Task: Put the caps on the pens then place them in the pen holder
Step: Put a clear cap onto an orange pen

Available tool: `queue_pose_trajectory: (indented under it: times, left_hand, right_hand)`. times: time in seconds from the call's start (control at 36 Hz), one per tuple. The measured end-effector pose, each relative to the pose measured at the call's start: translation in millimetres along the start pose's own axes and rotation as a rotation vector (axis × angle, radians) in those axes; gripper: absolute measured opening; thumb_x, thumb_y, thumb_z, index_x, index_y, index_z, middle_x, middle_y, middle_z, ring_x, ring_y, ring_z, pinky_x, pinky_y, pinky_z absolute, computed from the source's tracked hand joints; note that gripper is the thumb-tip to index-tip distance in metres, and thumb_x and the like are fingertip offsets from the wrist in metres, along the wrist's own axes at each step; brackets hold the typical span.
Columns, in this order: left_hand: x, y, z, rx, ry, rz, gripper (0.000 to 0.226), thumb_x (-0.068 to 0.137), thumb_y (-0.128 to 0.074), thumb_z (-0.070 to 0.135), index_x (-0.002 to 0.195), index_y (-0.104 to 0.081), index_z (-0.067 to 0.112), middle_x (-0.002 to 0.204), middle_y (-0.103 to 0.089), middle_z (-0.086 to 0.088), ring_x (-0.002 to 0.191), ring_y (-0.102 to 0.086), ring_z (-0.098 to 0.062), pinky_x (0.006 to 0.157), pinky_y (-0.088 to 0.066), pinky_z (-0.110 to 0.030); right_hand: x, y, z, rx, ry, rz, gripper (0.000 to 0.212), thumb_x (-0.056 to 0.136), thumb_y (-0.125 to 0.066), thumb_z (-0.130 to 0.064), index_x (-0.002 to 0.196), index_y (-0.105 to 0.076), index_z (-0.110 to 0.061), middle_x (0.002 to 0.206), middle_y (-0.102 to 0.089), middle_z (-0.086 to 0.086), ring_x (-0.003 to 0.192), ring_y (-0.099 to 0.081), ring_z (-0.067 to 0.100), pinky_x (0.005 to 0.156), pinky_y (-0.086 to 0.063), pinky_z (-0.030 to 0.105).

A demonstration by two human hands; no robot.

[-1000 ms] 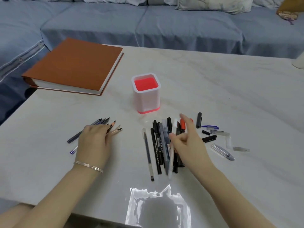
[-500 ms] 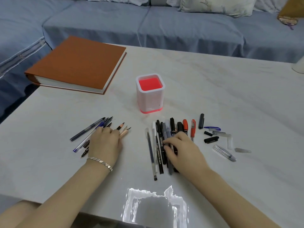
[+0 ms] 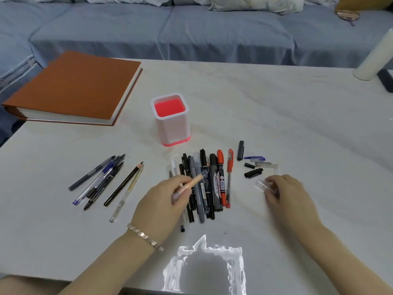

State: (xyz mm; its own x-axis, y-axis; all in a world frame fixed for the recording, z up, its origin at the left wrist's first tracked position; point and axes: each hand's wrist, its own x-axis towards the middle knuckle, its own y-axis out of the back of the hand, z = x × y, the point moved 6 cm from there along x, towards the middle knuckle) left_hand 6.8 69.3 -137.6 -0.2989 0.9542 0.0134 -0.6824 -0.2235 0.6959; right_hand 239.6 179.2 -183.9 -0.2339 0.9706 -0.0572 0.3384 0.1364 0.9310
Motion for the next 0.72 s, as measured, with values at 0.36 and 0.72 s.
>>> queue_pose_trajectory:
  times: [0.36, 0.72]
  left_hand:
    - [-9, -8, 7, -0.165, 0.083, -0.056, 0.021, 0.080, -0.064, 0.019, 0.081, -0.060, 0.040, 0.070, -0.061, 0.011, 0.062, -0.053, 0.002, 0.051, -0.040, -0.006]
    - [-16, -14, 16, -0.247, 0.090, -0.079, 0.021, 0.079, -0.064, 0.023, 0.078, -0.062, 0.043, 0.075, -0.064, 0.023, 0.066, -0.056, -0.008, 0.057, -0.045, -0.014]
  right_hand:
    - [-30, 16, -38, 0.870, -0.091, -0.025, 0.018, 0.077, -0.067, -0.003, 0.077, -0.066, -0.021, 0.061, -0.054, -0.010, 0.052, -0.050, 0.000, 0.056, -0.037, 0.001]
    - [-38, 11, -63, 1.473, -0.214, -0.137, 0.011, 0.089, -0.049, -0.015, 0.087, -0.060, -0.017, 0.079, -0.075, -0.004, 0.068, -0.067, 0.004, 0.062, -0.054, 0.015]
